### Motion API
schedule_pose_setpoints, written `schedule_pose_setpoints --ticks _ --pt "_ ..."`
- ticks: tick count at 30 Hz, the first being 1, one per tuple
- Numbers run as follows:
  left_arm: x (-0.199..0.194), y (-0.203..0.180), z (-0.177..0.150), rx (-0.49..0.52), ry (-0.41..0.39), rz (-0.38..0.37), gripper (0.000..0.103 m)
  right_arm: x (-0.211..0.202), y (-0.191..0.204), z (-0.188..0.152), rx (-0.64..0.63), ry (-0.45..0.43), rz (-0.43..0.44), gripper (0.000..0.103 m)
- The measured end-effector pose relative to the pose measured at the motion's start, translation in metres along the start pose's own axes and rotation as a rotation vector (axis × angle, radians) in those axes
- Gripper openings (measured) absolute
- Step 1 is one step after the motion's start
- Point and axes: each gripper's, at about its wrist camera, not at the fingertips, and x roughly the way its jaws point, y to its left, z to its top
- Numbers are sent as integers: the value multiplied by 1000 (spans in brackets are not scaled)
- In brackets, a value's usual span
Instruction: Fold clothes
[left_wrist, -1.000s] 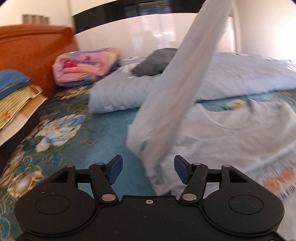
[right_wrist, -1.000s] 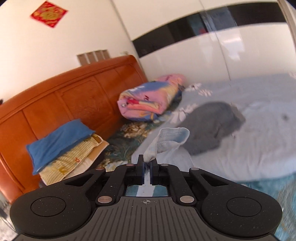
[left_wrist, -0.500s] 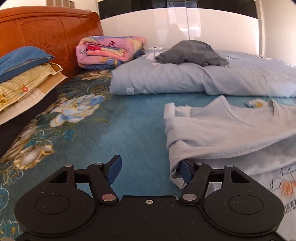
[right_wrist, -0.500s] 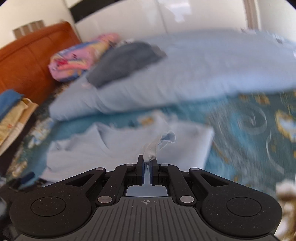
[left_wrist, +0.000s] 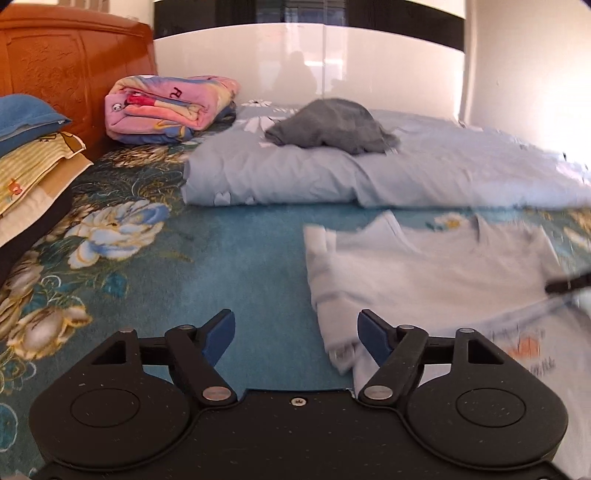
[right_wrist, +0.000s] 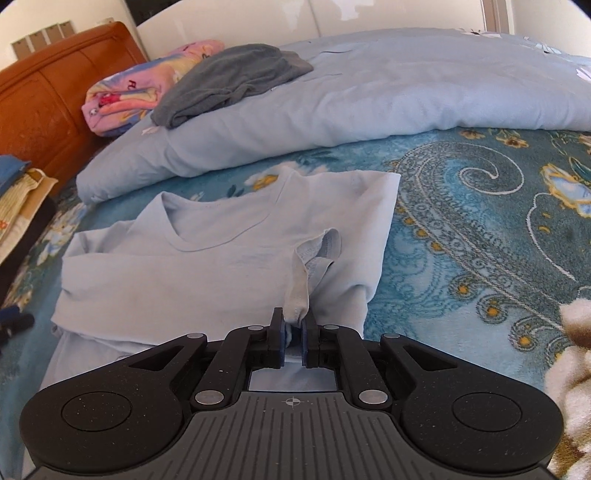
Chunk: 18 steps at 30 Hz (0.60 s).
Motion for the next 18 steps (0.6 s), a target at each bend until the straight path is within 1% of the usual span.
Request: schedule_pose_setpoints --ticks 4,6,7,8,9,10,11,15,17,18 --pt "39 2 26 -97 22 -29 71 -2 -1 0 6 -3 8 6" --pt "58 2 34 -126 34 -39 67 -4 -4 0 9 -5 17 7" --pt "66 2 36 -138 39 -42 63 -5 -5 0 8 -6 20 8" --pt "74 4 37 -170 51 -47 44 -5 -6 0 7 -7 23 8" --pt "82 8 37 -209 65 -53 20 -5 -6 0 5 -8 25 8" --pt "89 11 37 -248 75 -66 8 -6 -7 0 4 -9 26 8" --pt "93 13 37 -279 73 -78 0 -6 -7 -1 3 -10 28 9" --pt "100 17 38 -303 36 -40 0 -7 -9 -3 -3 -13 31 9" --pt "108 24 38 -350 60 -22 0 -7 -10 -4 -4 -14 33 9" --pt "110 25 38 -352 71 -7 1 -7 -10 -5 -1 -13 33 9"
